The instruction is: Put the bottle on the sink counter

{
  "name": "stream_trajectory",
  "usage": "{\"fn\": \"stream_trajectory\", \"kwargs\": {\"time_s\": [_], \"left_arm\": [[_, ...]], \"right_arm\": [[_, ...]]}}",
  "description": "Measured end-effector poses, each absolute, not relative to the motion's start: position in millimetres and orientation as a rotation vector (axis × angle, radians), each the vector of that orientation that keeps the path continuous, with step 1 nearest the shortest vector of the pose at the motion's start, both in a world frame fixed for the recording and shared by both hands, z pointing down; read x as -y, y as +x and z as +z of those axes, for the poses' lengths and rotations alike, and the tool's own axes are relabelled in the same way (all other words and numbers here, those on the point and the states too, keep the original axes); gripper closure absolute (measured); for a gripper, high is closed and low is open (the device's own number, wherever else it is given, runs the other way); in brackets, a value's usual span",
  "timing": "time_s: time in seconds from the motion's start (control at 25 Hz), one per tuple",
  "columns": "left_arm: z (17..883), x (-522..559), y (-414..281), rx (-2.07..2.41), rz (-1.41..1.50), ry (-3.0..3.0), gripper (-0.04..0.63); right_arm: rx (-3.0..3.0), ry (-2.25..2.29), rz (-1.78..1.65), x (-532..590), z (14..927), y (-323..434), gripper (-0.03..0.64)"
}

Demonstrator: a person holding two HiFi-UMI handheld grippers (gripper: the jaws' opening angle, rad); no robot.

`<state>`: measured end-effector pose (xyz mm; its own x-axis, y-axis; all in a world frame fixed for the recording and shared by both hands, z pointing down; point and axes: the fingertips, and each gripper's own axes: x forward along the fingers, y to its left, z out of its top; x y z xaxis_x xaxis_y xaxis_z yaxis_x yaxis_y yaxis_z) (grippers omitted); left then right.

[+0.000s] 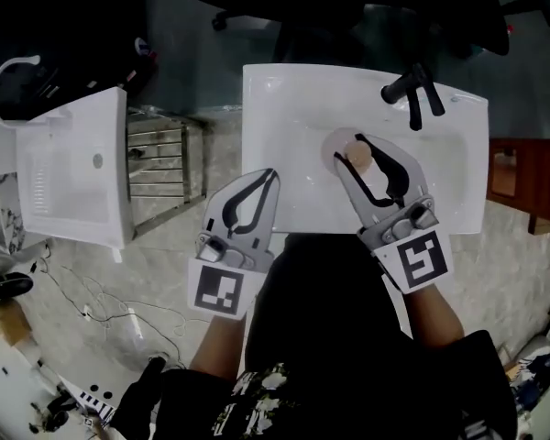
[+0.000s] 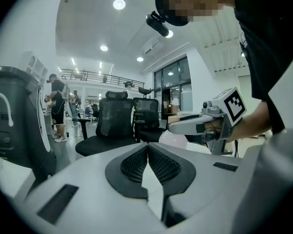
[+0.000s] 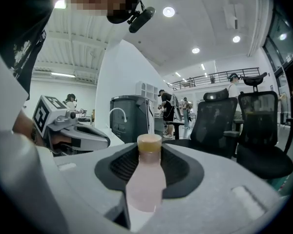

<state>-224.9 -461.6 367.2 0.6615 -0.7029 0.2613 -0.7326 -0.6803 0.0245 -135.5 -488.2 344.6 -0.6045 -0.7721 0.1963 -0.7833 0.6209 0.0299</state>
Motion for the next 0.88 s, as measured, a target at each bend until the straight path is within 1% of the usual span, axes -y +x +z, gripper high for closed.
{"fn": "stream_trajectory", "kwargs": {"time_s": [0.16,0.36,0.44,0.64,0.88], "left_arm": [[401,498,-251,1.217,0.411,2.646,0.578],[474,554,-275,1.212,0.484,2.576,0.578],[487,559,-271,1.211,0.501,2.563,0.578],[484,562,-244,1.219,0.488,2.574,0.578],[517,589,-242,1.248,0.46,2.504,0.578]], "right_arm": [[2.656,1.238,0.133,535,377,-159,0.485],[2.642,1.144,0.201,595,458,-188,0.485],[2.639,1.117,0.18,603,474,-188,0.485],[2.639,1.079,0.197,605,481,-177,0.485],[2.642,1.023,0.223,631,514,-188,0.485]]}}
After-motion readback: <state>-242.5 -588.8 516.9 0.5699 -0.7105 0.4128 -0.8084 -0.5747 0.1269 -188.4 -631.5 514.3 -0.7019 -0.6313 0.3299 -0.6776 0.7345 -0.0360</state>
